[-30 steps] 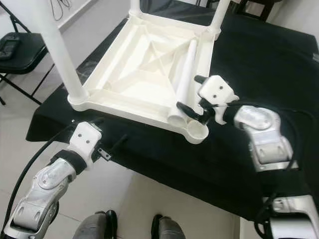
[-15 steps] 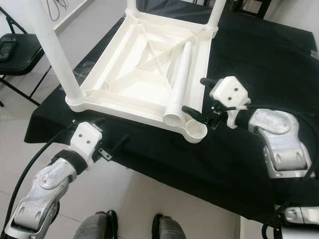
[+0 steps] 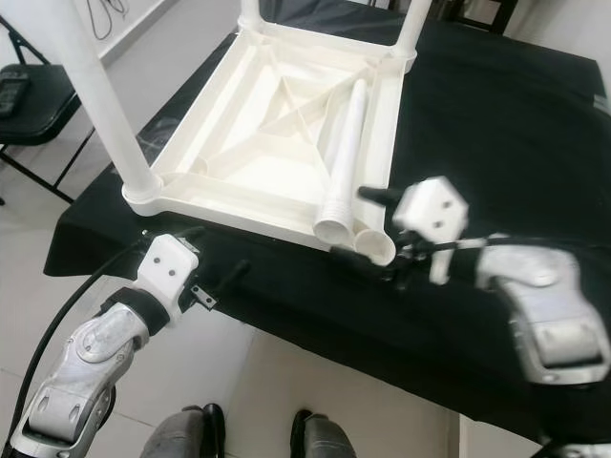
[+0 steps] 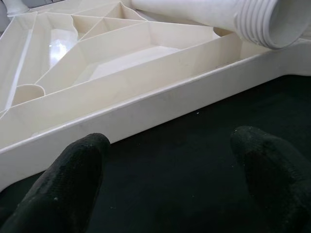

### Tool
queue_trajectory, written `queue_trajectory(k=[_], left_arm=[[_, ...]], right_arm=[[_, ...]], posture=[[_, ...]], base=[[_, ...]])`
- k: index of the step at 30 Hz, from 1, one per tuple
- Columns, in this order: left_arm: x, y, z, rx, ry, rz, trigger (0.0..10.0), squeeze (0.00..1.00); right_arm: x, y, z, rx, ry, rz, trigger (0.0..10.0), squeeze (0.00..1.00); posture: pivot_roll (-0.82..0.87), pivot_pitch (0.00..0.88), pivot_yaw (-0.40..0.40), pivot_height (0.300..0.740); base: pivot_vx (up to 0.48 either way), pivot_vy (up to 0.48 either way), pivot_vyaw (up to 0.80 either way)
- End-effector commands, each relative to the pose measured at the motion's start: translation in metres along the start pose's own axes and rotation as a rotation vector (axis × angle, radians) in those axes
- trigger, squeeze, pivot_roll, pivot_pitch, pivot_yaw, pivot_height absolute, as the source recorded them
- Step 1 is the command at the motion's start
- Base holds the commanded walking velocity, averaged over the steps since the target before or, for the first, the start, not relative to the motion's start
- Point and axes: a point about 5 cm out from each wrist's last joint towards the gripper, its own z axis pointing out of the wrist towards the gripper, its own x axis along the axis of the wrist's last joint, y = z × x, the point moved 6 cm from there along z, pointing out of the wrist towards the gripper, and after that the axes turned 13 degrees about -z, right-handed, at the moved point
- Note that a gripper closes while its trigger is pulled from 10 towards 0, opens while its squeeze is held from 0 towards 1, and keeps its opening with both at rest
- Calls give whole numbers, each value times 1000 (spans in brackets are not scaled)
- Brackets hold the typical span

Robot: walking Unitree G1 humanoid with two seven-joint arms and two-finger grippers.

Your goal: Building children table

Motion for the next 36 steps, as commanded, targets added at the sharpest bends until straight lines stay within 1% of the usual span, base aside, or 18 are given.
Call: queue_trajectory(k=[1, 4, 6, 7, 9, 11, 17, 18, 20, 21, 22, 25, 26, 28, 30, 31, 32, 36], left_arm=[[-5, 2, -1, -11, -20, -8, 10000, 0], [-4, 3, -1, -11, -19, -8, 10000, 0], [-4, 3, -1, -11, -19, -7, 10000, 0], [-4, 2, -1, -8, -19, -7, 10000, 0], [-4, 2, -1, -5, -18, -8, 10000, 0], [-4, 2, -1, -5, -18, -8, 10000, 0], [-4, 2, -1, -3, -17, -10, 10000, 0], [-4, 2, -1, -3, -17, -10, 10000, 0], [-4, 2, -1, -2, -17, -10, 10000, 0], [-4, 2, -1, -1, -17, -10, 10000, 0], [-4, 2, -1, -1, -17, -10, 10000, 0], [-4, 2, 0, -1, -17, -12, 10000, 0], [-4, 2, 0, -1, -17, -12, 10000, 0], [-4, 2, 0, -3, -17, -13, 10000, 0], [-4, 3, 0, -3, -16, -16, 10000, 0], [-4, 3, 0, -3, -16, -16, 10000, 0], [-4, 2, 0, -1, -16, -16, 10000, 0], [-5, 2, 0, 1, -17, -17, 10000, 0]], right_arm=[[-11, 3, 3, -34, -65, -8, 10000, 0], [-21, 7, 3, -63, -118, -1, 10000, 0], [-22, 8, 3, -69, -126, 1, 10000, 0], [-25, 12, 3, -94, -148, 7, 10000, 0], [-27, 16, 3, -117, -167, 8, 10000, 0], [-28, 17, 3, -125, -175, 7, 10000, 0], [-42, 31, 6, -242, -265, 2, 10000, 0], [-42, 31, 6, -242, -265, 2, 10000, 0], [-47, 34, 6, -277, -302, -6, 10000, 0], [-50, 37, 6, -315, -328, 4, 10000, 0], [-50, 37, 6, -315, -328, 4, 10000, 0], [-61, 42, 5, -452, -406, 67, 10000, 0], [-61, 42, 5, -452, -406, 67, 10000, 0], [-67, 39, 6, -519, -441, 128, 10000, 0], [-71, 36, 6, -564, -467, 161, 10000, 0], [-71, 36, 6, -564, -467, 161, 10000, 0], [-69, 34, 8, -603, -465, 184, 10000, 0], [-67, 34, 11, -652, -457, 208, 10000, 0]], posture=[[19, 223, -49, 740], [19, 223, -50, 740], [19, 223, -50, 740], [19, 223, -50, 740], [17, 224, -56, 740], [17, 224, -56, 740], [17, 226, -56, 740], [17, 226, -56, 740], [15, 225, -57, 740], [13, 226, -59, 740], [13, 226, -59, 740], [10, 226, -60, 740], [10, 226, -60, 740], [10, 226, -60, 740], [9, 226, -61, 740], [9, 226, -61, 740], [10, 228, -62, 740], [9, 228, -63, 740]], base=[[0, 0, 0], [0, 0, 0], [0, 0, 0], [0, 0, 0], [0, 0, 0], [0, 0, 0], [0, 0, 0], [0, 0, 0], [0, 0, 0], [0, 0, 0], [0, 0, 0], [0, 0, 0], [0, 0, 0], [0, 0, 0], [0, 0, 0], [0, 0, 0], [0, 0, 0], [0, 0, 0]])
